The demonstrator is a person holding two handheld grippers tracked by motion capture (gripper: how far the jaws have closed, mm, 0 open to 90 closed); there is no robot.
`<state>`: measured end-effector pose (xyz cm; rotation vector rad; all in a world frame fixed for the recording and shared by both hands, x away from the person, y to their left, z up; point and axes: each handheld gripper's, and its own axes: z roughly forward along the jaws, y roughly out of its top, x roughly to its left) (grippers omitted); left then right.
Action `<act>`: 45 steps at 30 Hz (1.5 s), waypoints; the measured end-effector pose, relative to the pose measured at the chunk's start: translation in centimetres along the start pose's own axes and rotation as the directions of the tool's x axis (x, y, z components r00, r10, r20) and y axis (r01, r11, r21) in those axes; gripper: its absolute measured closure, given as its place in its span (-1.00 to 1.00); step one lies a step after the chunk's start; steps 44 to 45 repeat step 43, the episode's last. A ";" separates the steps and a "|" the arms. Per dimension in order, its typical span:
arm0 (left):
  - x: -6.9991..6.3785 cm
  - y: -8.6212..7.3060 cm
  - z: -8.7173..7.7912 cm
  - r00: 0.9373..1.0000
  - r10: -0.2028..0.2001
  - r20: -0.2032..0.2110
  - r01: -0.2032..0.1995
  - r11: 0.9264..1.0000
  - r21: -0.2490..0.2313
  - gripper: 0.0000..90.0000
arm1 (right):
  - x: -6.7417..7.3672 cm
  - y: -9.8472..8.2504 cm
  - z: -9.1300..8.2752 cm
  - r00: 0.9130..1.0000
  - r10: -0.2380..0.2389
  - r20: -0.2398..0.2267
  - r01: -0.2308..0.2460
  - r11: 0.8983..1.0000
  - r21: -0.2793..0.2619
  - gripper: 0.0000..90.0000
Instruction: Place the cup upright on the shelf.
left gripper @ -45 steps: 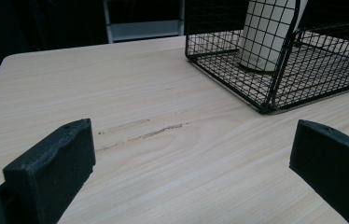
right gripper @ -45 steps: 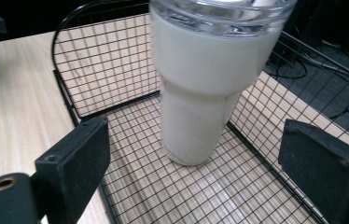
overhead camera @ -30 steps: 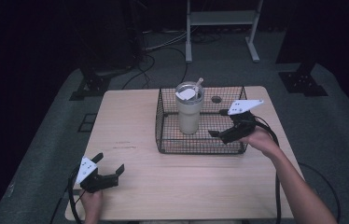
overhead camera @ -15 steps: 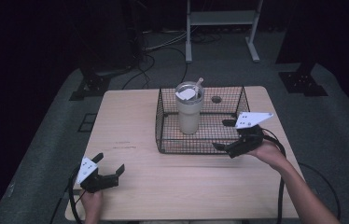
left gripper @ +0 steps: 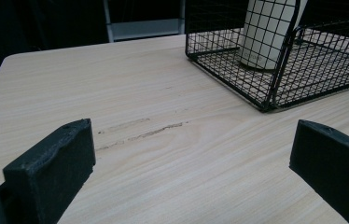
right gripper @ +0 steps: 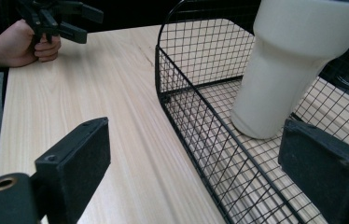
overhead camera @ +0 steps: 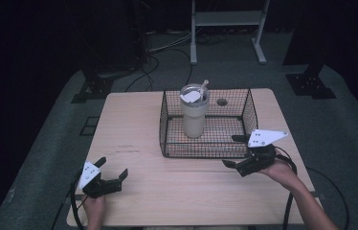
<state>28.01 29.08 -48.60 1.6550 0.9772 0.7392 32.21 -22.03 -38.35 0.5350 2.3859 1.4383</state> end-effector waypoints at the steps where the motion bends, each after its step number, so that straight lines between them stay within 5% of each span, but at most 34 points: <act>1: 0.0 0.0 0.0 1.000 0.001 0.000 -0.001 1.000 0.000 -1.00 | 0.1 -0.1 0.0 1.000 0.000 0.002 0.000 1.000 0.001 -0.80; 29: -0.1 0.0 0.0 1.000 0.007 -0.004 -0.007 1.000 0.007 -1.00 | 2.1 -4.7 -1.3 0.999 0.051 0.003 -0.051 0.999 -0.009 -0.81; 45: -0.1 0.0 0.1 1.000 0.005 -0.008 -0.005 1.000 0.013 -1.00 | 3.8 -8.7 -1.6 0.992 0.114 0.058 -0.112 0.993 -0.032 -0.81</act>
